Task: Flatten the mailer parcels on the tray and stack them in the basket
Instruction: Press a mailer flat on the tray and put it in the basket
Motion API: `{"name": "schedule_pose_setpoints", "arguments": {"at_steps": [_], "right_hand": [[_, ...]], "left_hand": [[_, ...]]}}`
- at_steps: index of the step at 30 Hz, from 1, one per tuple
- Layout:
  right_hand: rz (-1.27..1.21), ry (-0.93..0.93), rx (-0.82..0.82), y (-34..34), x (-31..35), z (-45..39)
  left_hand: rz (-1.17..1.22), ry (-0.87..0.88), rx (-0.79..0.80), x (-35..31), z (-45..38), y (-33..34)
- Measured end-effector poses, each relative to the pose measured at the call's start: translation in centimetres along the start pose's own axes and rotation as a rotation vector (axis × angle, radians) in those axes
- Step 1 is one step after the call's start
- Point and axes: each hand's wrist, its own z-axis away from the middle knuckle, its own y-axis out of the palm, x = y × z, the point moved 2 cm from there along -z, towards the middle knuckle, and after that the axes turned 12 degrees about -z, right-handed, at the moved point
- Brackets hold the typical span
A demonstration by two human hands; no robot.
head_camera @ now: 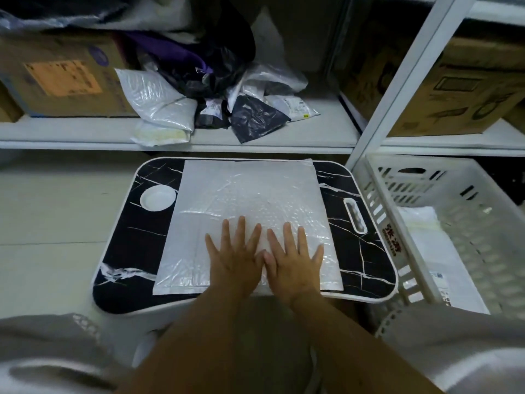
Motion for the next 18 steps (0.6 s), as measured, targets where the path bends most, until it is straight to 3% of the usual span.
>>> {"name": "schedule_pose_setpoints", "arguments": {"at_steps": [5, 10, 13, 18], "right_hand": [[-0.040, -0.011, 0.085, -0.6, 0.1, -0.4], [0.068, -0.053, -0.060, -3.7, 1.5, -4.2], [0.113, -0.100, -0.065, -5.1, 2.5, -7.7], [0.003, -0.068, 0.180, -2.6, 1.1, -8.8]], "left_hand": [[0.036, 0.019, 0.048, 0.3, -0.7, 0.5], [-0.013, 0.011, -0.083, 0.5, -3.4, -2.6], [-0.071, 0.023, -0.099, 1.0, -6.1, -3.8], [-0.001, 0.021, 0.064, 1.6, -7.6, -1.1]]}}
